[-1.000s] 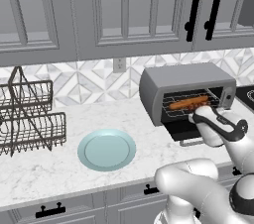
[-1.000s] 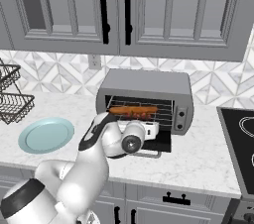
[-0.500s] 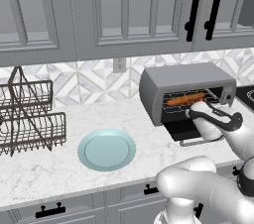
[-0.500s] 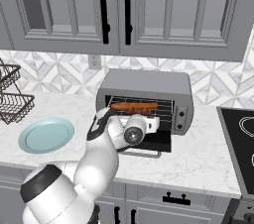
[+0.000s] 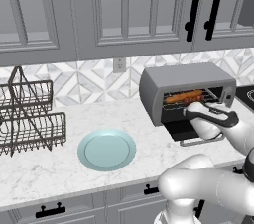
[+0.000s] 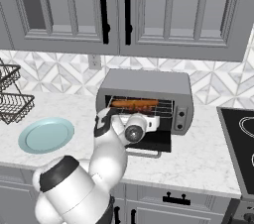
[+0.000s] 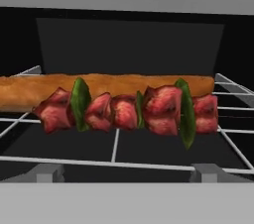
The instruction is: Pick up the kebab skewer and baguette bread, and place them inside the toaster oven. Close the toaster oven door and start by setting the timer.
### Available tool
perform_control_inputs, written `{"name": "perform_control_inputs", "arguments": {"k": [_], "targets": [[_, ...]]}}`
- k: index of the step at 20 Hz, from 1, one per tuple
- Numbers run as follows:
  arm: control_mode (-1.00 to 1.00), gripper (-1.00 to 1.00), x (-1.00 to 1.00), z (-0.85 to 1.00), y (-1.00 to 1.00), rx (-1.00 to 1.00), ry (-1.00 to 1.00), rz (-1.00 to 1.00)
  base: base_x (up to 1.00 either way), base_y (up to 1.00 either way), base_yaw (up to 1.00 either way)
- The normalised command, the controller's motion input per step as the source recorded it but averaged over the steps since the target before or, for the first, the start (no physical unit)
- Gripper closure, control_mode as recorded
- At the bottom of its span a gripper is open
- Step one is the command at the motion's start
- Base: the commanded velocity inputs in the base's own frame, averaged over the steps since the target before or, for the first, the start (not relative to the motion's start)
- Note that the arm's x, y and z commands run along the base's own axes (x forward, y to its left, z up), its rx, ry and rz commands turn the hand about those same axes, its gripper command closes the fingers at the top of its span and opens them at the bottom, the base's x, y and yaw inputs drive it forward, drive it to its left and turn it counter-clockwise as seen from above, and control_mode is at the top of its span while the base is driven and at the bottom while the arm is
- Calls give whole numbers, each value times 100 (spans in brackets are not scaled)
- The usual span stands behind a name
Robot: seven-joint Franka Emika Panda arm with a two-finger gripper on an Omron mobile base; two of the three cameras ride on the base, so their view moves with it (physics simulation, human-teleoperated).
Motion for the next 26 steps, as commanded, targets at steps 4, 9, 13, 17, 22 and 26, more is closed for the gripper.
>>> {"name": "perform_control_inputs", "arguments": {"k": [4,9,13,17,22,26], "targets": [[-100,-100,28,0,0,0,0,0,0,0,0],[-100,-100,29,0,0,0,0,0,0,0,0],[-100,-100,29,0,0,0,0,-1,0,0,0],[-100,-100,29,0,3,0,0,-1,0,0,0],[-100,-100,27,0,4,0,0,-1,0,0,0],[-100,-100,22,0,3,0,0,0,0,0,0]]}}
